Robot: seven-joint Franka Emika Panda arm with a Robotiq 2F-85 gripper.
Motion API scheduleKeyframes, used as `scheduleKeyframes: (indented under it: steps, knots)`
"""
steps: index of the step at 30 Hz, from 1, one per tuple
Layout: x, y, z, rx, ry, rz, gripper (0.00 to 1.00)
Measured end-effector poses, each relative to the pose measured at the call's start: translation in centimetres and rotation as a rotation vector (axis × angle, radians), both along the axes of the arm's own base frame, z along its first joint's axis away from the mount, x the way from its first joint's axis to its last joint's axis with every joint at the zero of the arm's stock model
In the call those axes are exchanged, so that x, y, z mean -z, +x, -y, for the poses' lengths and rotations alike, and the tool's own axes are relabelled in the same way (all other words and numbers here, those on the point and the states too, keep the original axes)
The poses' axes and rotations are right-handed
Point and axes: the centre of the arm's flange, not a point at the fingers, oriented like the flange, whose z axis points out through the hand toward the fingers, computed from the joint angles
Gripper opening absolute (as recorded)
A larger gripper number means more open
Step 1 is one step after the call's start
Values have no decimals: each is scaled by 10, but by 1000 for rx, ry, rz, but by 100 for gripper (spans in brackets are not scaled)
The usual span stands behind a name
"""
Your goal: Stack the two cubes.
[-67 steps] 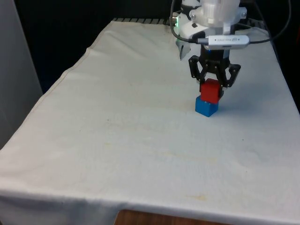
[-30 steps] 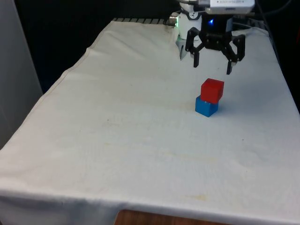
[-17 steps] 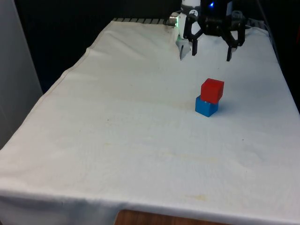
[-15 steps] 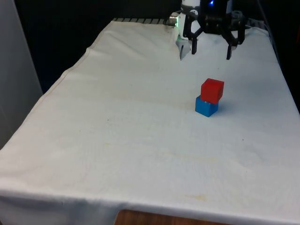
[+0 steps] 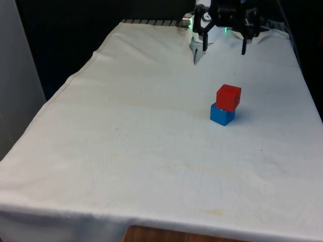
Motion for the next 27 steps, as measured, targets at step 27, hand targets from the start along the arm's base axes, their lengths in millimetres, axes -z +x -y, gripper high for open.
scheduleKeyframes:
  steps: [27]
  knots:
    - [-6, -55, 43, -92, -11, -26, 100]
